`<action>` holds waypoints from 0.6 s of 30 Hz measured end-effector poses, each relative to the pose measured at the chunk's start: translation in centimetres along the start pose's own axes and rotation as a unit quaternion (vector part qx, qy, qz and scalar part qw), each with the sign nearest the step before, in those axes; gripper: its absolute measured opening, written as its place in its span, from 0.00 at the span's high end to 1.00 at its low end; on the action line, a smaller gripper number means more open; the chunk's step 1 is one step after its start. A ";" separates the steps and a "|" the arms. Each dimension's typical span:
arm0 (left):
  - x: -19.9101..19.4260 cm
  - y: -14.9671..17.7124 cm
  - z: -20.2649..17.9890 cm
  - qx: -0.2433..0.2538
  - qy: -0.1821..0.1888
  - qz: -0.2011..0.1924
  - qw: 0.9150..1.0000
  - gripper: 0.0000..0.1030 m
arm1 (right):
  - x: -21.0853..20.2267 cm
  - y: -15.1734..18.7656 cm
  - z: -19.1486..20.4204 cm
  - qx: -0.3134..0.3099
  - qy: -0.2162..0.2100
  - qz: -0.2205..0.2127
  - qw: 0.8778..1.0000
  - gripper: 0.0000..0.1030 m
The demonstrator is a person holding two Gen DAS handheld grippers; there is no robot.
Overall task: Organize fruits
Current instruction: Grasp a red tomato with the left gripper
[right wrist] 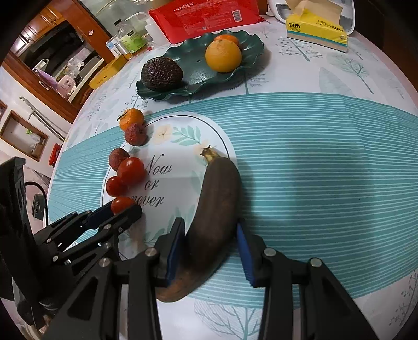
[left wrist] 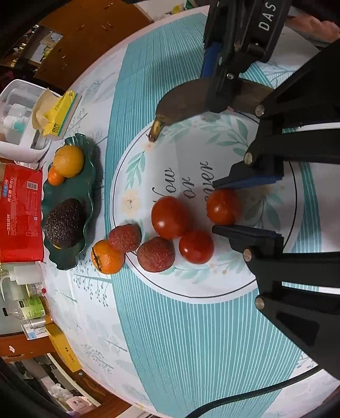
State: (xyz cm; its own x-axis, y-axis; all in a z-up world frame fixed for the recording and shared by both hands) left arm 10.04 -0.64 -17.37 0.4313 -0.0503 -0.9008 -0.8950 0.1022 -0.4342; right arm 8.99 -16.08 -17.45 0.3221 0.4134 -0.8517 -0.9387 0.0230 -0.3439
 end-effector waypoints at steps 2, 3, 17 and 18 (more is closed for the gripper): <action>-0.2 0.1 0.2 -0.008 0.009 0.000 1.000 0.77 | -0.1 0.0 -0.1 0.001 -0.004 -0.001 1.000 0.62; -0.4 0.1 0.3 -0.009 0.008 -0.002 1.000 0.77 | -0.1 0.1 -0.1 0.001 -0.006 -0.001 1.000 0.62; -4.2 0.1 0.9 -0.009 0.013 -0.030 0.999 0.77 | -1.8 0.1 1.2 -0.013 -0.023 -0.007 1.000 0.68; -4.5 0.1 1.0 -0.008 0.013 -0.032 0.999 0.77 | -2.1 0.0 1.4 -0.015 -0.025 -0.009 1.000 0.68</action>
Point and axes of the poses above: each gripper's, at about its wrist camera, not at the fingertips, and x roughly the way its jaws point, z to its left, y to its underside, the point moved 3 cm from there along x, roughly the way its jaws point, and after that the axes turned 6 degrees about -y, right-handed, at the moved point
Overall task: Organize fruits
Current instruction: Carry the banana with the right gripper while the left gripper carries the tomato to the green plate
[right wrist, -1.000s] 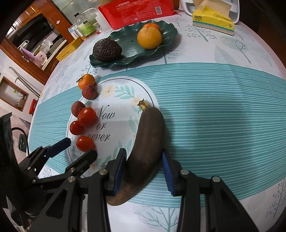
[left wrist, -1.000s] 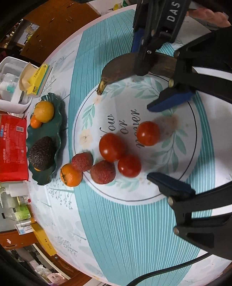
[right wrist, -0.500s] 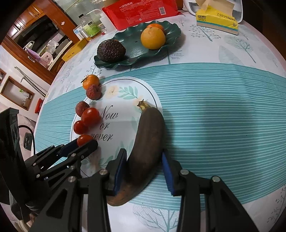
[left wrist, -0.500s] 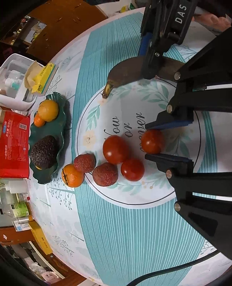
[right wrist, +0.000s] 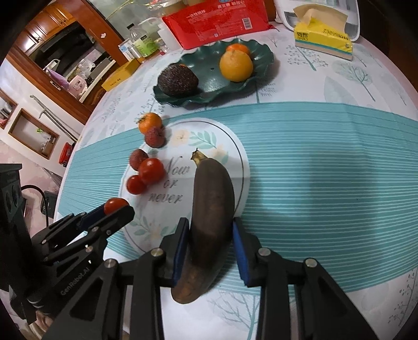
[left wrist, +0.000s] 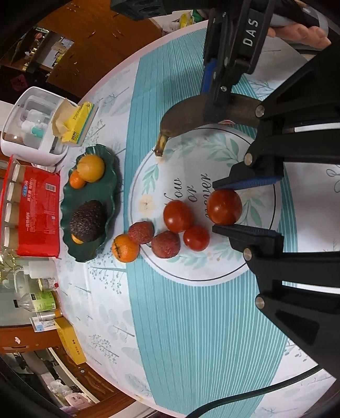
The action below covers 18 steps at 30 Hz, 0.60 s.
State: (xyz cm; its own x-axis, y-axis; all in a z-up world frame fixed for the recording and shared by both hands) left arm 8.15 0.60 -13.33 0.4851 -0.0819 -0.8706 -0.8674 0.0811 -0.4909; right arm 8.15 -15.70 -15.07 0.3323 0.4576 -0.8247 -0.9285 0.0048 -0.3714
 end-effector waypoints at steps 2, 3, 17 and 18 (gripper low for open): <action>-0.6 -0.4 0.3 -0.001 0.002 -0.003 1.000 0.77 | -0.7 -0.4 0.5 -0.007 0.000 -0.007 1.000 0.68; -0.8 -0.7 0.4 -0.002 0.002 -0.004 1.000 0.77 | -1.2 -0.8 0.8 -0.012 0.000 -0.013 1.000 0.68; -6.8 -13.7 2.3 0.035 -0.040 -0.063 0.997 0.77 | -8.6 -11.6 4.0 -0.061 0.026 -0.083 0.994 0.68; -7.2 -14.8 2.4 0.038 -0.048 -0.068 0.996 0.77 | -9.4 -13.2 4.4 -0.065 0.029 -0.092 0.993 0.68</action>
Point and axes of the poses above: each gripper's, at about its wrist camera, not at the fingertips, and x roughly the way its jaws point, z to its left, y to its underside, the point moved 3 cm from there along x, roughly the way its jaws point, and after that the axes turned 6 degrees about -y, right-handed, at the moved point
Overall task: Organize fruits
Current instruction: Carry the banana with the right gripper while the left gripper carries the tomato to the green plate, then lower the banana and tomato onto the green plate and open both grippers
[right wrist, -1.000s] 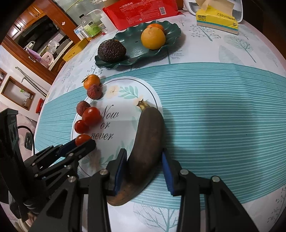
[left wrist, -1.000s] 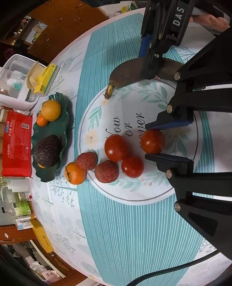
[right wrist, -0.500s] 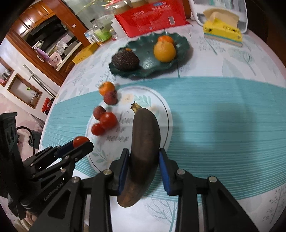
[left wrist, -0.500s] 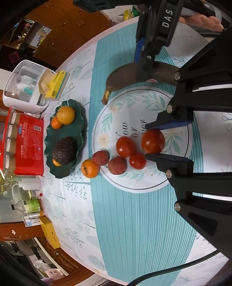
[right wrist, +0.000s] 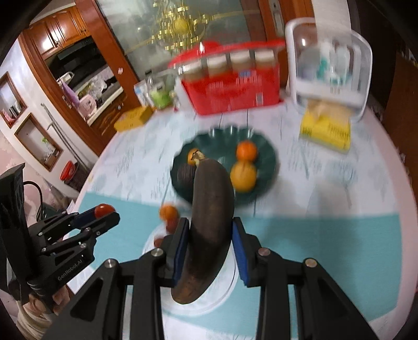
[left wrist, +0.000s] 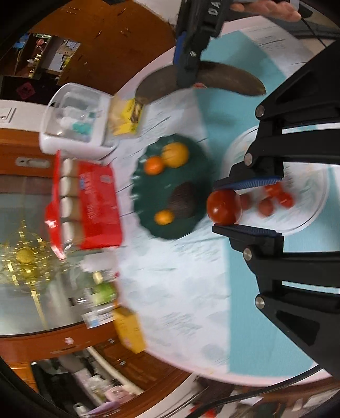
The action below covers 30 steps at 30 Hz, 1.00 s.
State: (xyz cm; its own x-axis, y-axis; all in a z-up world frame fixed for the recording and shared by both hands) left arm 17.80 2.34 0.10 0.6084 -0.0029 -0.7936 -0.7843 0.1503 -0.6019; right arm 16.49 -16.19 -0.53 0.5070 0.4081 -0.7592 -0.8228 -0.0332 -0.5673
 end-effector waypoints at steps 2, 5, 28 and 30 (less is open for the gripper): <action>-0.2 -2.5 0.4 0.002 -0.016 -0.012 1.000 0.77 | -0.5 -2.2 0.1 -0.001 0.004 -0.011 1.000 0.68; -0.1 -5.8 1.0 -0.002 -0.031 -0.023 0.999 0.77 | -1.1 -6.1 0.3 0.001 0.003 -0.030 1.000 0.68; 22.8 -6.8 0.0 -0.073 0.020 0.084 0.994 0.77 | 20.4 -7.4 -4.0 -0.004 0.000 0.114 0.993 0.68; 23.5 -6.5 0.0 -0.078 0.026 0.092 0.992 0.77 | 21.1 -7.3 -4.3 0.001 -0.007 0.115 0.993 0.68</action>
Point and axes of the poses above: each gripper's, at about its wrist camera, not at the fingertips, and x roughly the way its jaws point, z to its left, y to its underside, the point moved 3 cm from there along x, roughly the way its jaws point, and after that the axes turned 6 degrees about -y, right-handed, at the moved point
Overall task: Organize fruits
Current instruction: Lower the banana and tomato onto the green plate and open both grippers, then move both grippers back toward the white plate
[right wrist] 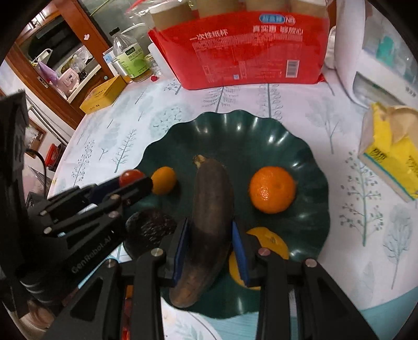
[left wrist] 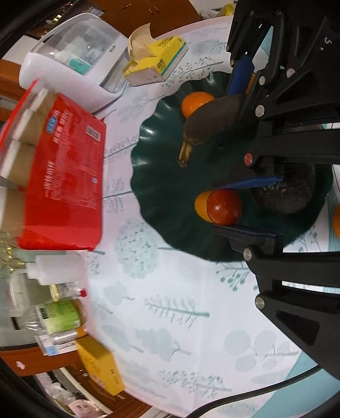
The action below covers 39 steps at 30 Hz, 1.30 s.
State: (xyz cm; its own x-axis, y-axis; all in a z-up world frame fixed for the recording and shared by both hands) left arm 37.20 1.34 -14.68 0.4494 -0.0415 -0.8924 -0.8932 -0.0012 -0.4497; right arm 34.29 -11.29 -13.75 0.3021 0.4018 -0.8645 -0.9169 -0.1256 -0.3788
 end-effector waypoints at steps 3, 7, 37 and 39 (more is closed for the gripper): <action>0.8 0.2 -0.1 -0.002 0.006 0.006 1.000 0.76 | 0.5 0.0 -0.4 -0.002 0.000 -0.002 1.000 0.67; 1.3 0.3 0.1 -0.009 0.010 0.019 1.000 0.47 | 0.3 -0.1 -0.9 -0.002 0.005 -0.015 1.000 0.67; -13.4 4.6 0.3 0.013 -0.062 -0.028 0.998 0.17 | -11.0 5.5 3.2 -0.022 0.017 -0.068 0.997 0.65; -14.7 5.4 0.0 0.018 -0.070 -0.032 0.997 0.16 | -12.2 6.5 3.6 -0.031 0.024 -0.072 0.997 0.65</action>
State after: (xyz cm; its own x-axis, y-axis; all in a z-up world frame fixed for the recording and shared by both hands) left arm 25.75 1.94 -3.97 0.5054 0.0981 -0.8573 -0.8627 0.0373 -0.5043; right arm 23.67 -13.72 -4.42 0.4439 0.3756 -0.8135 -0.8453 -0.1256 -0.5193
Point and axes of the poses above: each gripper's, at about its wrist camera, not at the fingertips, and x roughly the way its jaws point, z to its left, y to its underside, the point moved 3 cm from there along x, roughly the way its jaws point, and after that the axes turned 6 degrees about -y, right-handed, at the moved point
